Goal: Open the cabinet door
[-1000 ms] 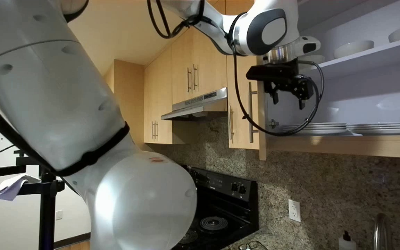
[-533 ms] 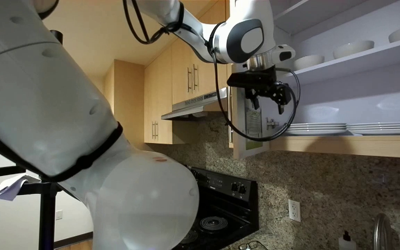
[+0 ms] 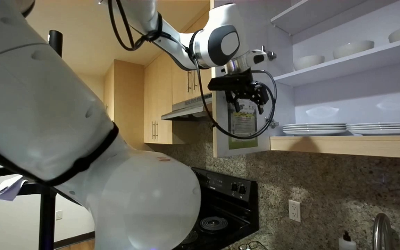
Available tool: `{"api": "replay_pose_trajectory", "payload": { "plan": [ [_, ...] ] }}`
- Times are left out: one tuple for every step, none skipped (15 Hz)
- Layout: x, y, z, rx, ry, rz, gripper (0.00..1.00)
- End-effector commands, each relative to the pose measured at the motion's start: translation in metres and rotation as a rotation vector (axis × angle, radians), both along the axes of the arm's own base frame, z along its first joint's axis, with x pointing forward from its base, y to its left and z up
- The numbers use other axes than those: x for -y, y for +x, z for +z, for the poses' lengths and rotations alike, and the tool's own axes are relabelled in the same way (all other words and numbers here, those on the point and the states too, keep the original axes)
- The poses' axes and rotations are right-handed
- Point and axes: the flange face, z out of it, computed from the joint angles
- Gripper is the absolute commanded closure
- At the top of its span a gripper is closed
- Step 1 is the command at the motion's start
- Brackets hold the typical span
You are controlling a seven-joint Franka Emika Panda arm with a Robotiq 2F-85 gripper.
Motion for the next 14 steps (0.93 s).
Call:
{"api": "replay_pose_trajectory", "payload": {
  "plan": [
    [-0.030,-0.003,0.001,-0.017,-0.059,0.037,0.00],
    [-0.038,-0.002,0.000,-0.023,-0.078,0.054,0.00],
    [-0.045,-0.001,0.000,-0.026,-0.096,0.066,0.00],
    [-0.052,0.000,0.000,-0.033,-0.115,0.081,0.00],
    [-0.059,0.001,-0.001,-0.040,-0.131,0.094,0.00],
    [-0.066,0.003,-0.001,-0.047,-0.148,0.105,0.00],
    [-0.072,0.004,-0.001,-0.054,-0.163,0.120,0.00],
    [-0.080,0.006,-0.002,-0.061,-0.182,0.137,0.00],
    [-0.087,0.008,-0.001,-0.068,-0.197,0.148,0.00],
    [-0.093,0.012,-0.002,-0.079,-0.213,0.159,0.00],
    [-0.098,0.015,-0.002,-0.087,-0.227,0.169,0.00],
    [-0.102,0.018,-0.001,-0.095,-0.238,0.175,0.00],
    [-0.106,0.021,-0.002,-0.105,-0.248,0.182,0.00],
    [-0.105,0.025,0.000,-0.114,-0.256,0.175,0.00]
  ]
}}
